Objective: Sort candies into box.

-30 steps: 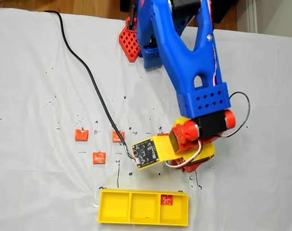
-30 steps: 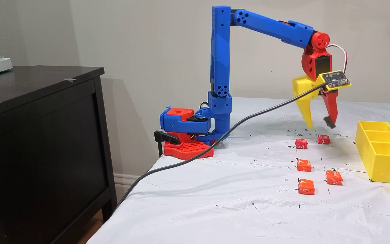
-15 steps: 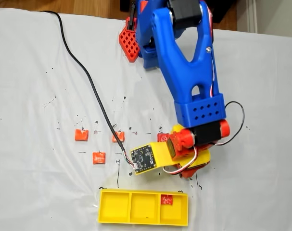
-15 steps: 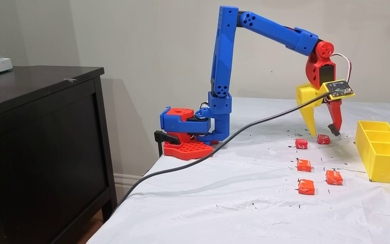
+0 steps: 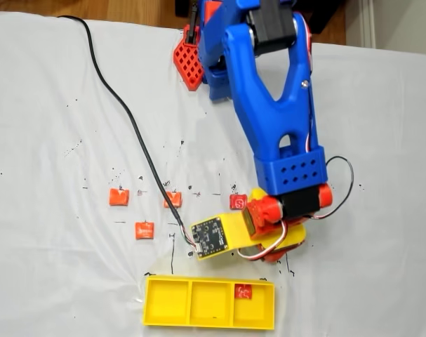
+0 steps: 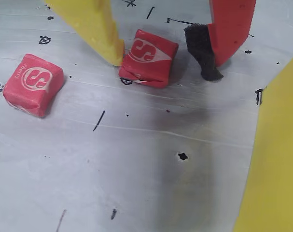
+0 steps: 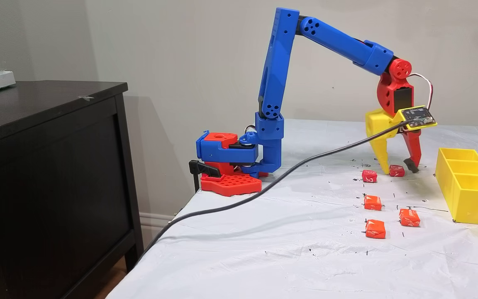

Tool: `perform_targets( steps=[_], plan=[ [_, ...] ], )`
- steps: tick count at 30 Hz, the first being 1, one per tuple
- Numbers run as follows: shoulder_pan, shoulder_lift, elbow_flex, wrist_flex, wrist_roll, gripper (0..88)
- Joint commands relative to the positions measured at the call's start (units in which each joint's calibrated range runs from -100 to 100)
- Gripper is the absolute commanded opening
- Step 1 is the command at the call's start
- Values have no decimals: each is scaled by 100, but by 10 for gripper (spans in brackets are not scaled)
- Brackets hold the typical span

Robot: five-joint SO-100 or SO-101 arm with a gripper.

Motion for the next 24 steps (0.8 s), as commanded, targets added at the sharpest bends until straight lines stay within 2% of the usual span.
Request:
perform_targets(
  steps=[1, 5, 20, 24],
  plan=[
    [-29, 62, -417, -86, -20, 60],
    [-29, 2, -462, -37, -10, 2],
    [587, -2601, -44, 12, 137, 2],
    [949, -2847, -7, -544, 122, 2]
  ],
)
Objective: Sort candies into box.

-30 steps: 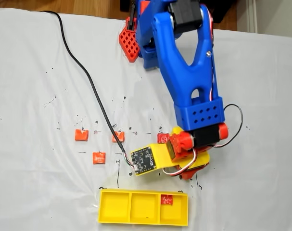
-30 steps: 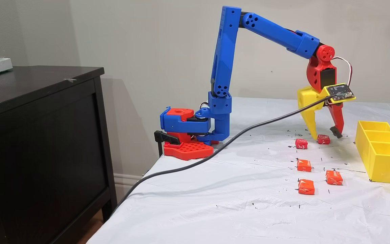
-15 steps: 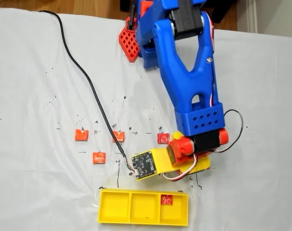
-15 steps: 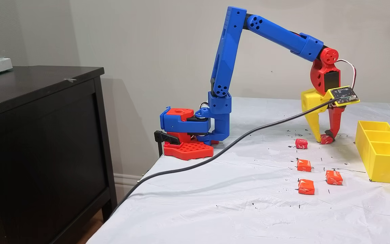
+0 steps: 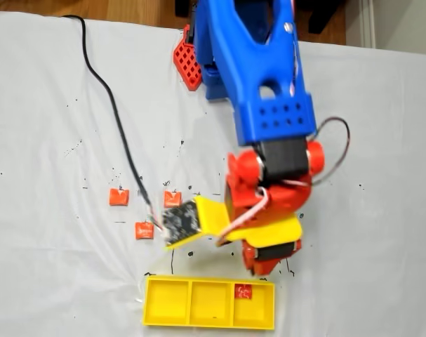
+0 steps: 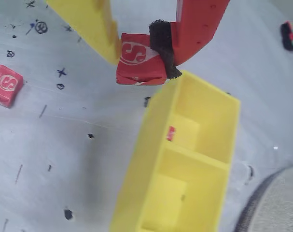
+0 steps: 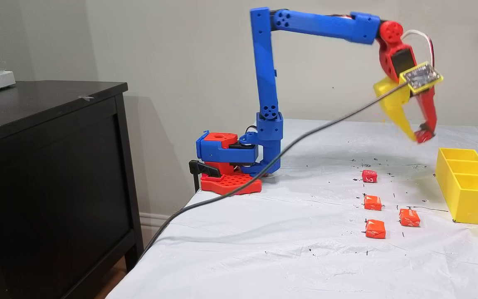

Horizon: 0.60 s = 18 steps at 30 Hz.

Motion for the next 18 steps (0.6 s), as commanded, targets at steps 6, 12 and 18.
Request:
perform_targets(
  steps=[6, 12, 18],
  plan=[
    [611, -45, -749, -856, 5, 1],
    [774, 820, -1641, -668, 73, 1],
    [828, 1252, -1960, -422, 73, 1]
  ],
)
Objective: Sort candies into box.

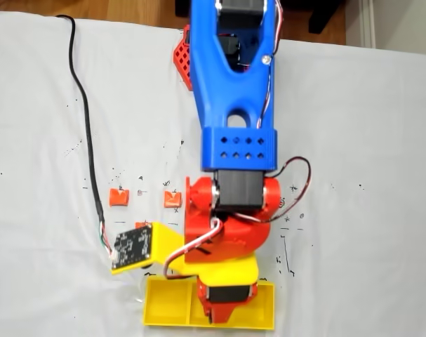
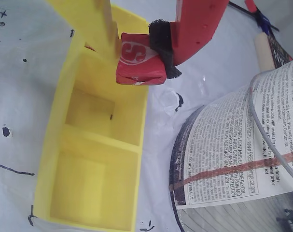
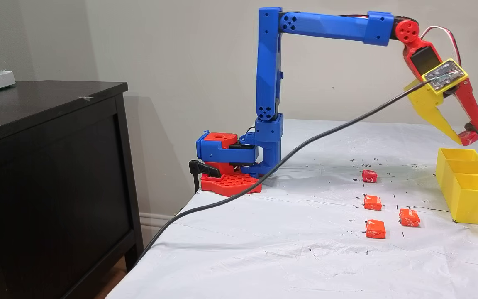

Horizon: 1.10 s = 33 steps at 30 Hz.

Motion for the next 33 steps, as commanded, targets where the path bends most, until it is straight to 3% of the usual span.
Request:
perform_targets(
  steps=[1, 15, 19, 21, 29, 32, 33],
  plan=[
    [25, 161, -876, 270, 29, 1],
    [7, 475, -994, 499, 88, 9],
    [-3, 500, -985, 532, 63, 231],
    [-21, 484, -912, 524, 63, 272],
    [-57, 314, -748, 499, 78, 222],
    [-57, 187, -694, 524, 98, 146],
    [-57, 26, -612, 548, 107, 81]
  ],
)
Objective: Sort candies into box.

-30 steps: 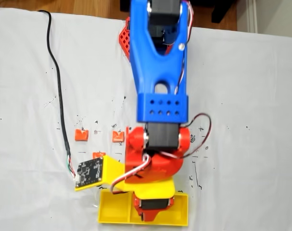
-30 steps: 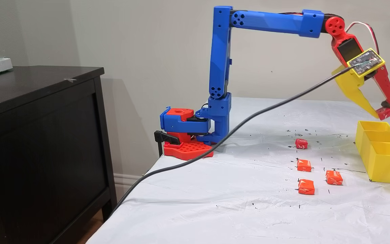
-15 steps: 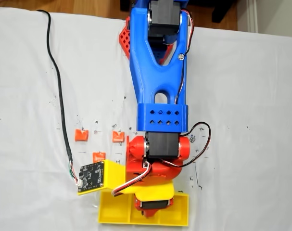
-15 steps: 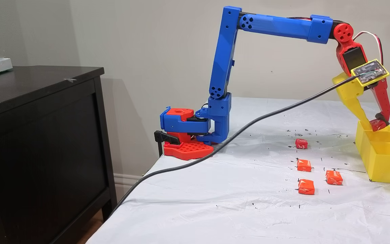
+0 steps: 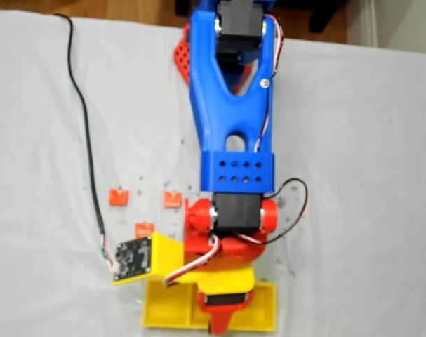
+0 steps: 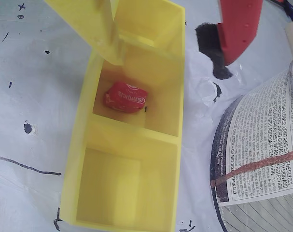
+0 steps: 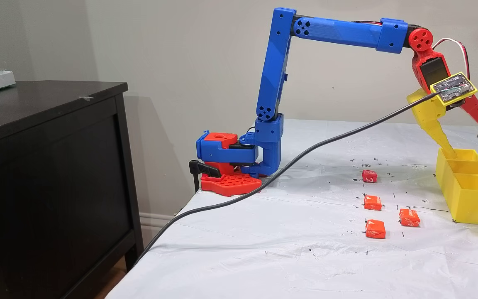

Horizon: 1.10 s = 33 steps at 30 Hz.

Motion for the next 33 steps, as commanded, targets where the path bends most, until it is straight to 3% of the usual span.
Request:
perform_targets(
  steps=[1, 3, 16, 24, 27, 33],
  plan=[
    [-65, -728, -44, -7, 54, 56],
    [-65, -940, 93, 34, 54, 2],
    [-364, -2288, 1686, 861, 190, 2],
    [-554, -2899, 2796, 1230, 532, 2],
    [-554, -3196, 3224, 1139, 532, 113],
    [-572, -3162, 3606, 1008, 435, 203]
  ],
)
